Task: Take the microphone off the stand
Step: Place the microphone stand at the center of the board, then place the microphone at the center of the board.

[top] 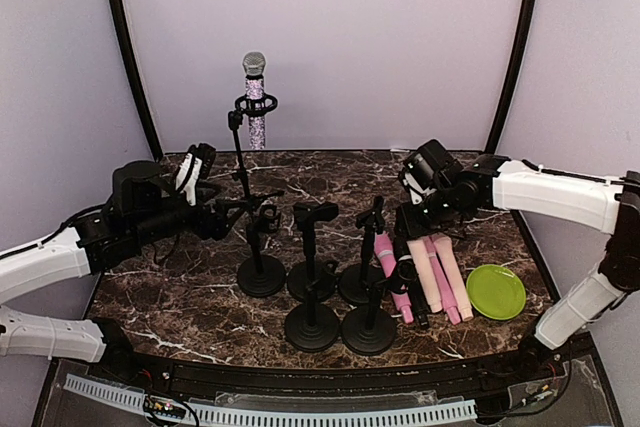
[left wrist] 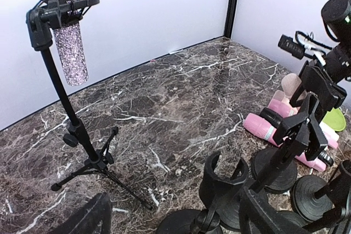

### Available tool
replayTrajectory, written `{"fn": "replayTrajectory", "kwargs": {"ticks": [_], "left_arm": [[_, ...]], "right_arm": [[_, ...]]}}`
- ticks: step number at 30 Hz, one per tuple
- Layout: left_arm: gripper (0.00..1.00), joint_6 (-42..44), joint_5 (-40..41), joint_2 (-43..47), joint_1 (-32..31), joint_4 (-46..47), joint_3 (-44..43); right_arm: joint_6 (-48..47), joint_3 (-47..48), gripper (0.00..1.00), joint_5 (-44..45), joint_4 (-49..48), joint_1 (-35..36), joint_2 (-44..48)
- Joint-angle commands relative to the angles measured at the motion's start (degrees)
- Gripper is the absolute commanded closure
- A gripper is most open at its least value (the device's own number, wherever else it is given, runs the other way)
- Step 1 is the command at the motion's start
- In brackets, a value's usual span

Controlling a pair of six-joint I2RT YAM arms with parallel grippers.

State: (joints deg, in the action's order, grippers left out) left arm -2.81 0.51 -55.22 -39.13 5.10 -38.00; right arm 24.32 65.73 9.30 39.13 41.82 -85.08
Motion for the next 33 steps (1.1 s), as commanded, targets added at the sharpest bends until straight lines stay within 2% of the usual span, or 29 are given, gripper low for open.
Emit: {"fn": "replayTrajectory", "kwargs": {"ticks": [1, 10, 17, 25, 29, 33], "left_arm": [[0.18, -1.12, 1.72, 1.68, -0.04, -7.06, -4.23], [0.17, -3.09, 1.00, 2.15, 0.02, -12.95, -7.08], [0.16, -3.18, 1.11, 2.88, -0.02, -14.85, -7.31], [0.10, -2.99, 5.55, 1.73, 0.36, -17.06, -8.45], [0.07, -2.71, 3.63, 1.28, 4.54, -18.12, -11.04], [0.07, -1.60, -3.41, -0.09, 13.18, -17.01, -14.25]], "right_arm": [[2.20, -1.60, 0.78, -0.17, -2.89, -0.72, -2.19], [6.04, -2.93, 0.54, 1.42, -4.32, -1.63, -6.11], [8.31, -3.37, 0.33, 3.24, -5.34, -1.73, -5.14], [8.55, -2.39, 0.22, 5.73, -4.01, -1.88, -0.85], [8.66, -2.48, 0.18, 6.28, -4.00, -1.92, 2.97], [7.66, -3.47, 0.14, 5.27, -5.67, -2.05, 8.01]]}}
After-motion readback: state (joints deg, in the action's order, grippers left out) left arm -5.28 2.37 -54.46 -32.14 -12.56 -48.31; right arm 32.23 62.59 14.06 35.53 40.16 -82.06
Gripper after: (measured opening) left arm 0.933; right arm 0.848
